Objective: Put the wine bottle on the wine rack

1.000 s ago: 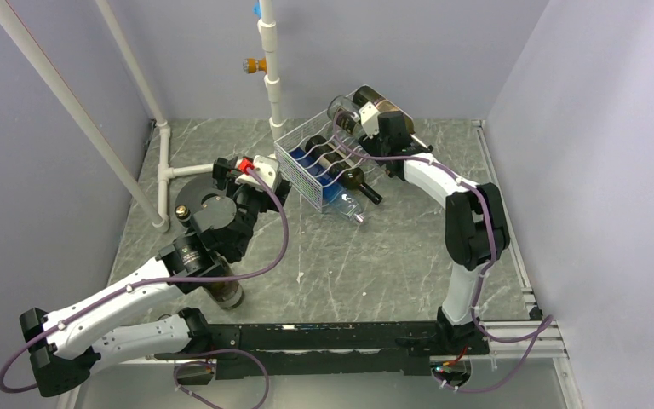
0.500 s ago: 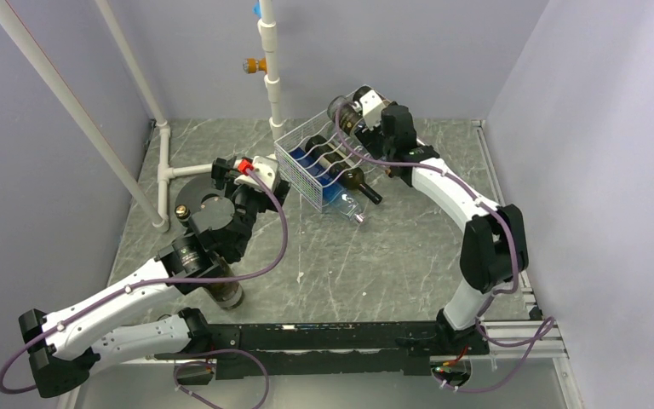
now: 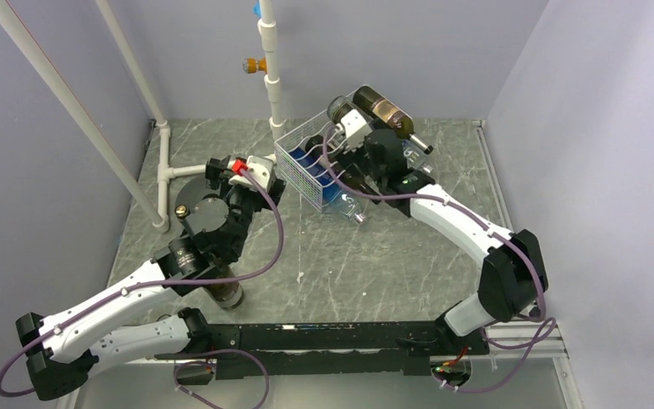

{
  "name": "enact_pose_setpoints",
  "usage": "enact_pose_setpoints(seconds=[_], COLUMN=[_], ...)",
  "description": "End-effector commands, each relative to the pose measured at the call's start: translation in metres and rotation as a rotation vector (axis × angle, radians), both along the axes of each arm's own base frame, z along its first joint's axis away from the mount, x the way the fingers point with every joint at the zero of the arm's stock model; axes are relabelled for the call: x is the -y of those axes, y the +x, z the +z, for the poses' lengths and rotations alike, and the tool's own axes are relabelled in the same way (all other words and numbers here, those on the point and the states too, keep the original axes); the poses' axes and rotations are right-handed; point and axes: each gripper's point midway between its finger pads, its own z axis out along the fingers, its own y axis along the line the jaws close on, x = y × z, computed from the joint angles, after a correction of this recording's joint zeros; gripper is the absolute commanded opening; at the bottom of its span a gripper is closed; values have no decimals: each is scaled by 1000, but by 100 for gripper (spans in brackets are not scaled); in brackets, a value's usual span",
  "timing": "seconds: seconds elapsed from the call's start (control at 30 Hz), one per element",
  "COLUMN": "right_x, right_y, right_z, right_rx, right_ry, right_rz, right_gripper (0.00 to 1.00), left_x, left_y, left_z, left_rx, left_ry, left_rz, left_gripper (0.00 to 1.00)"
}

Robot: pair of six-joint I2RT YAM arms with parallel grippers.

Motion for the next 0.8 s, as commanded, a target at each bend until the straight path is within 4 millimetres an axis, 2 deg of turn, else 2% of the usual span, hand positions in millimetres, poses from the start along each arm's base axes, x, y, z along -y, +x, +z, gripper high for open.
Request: enact_pose_setpoints(seconds=[0.0,0.07,0.17,0.33,0.43,0.47,0.63,0.77], right_x=[-47,-66,-84,-88,-89,-90,-85,-79], right_y=[-22,-36,-51,-64,-82,-91,-127,-135], right_z=[28,26,24,31,38,42,61,71], right_rx=[88,73,41,-43,-136,-151,-110,-59], right_ry=[102,117,174,317,350,359,422,439], right_rz=[116,179,230,181,203,228,361,384], right_gripper=[89,98,100,100,100,100,100,100], left_x=[-11,-13,-17,-27,-42,-48,-69,-91], left_y=[-3,-3,-5,-13,-21,-27,-68,-105], left_z=[16,18,22,35,49,42,52,33], left_rx=[41,46,54,60,19,-43,-172,-299], left_ry=[-47,-46,-49,-92,-190,-206,-412,-523], left_rz=[25,29,38,30,65,78,-31,-88], left_gripper=[96,96,97,99,99,99,100,100])
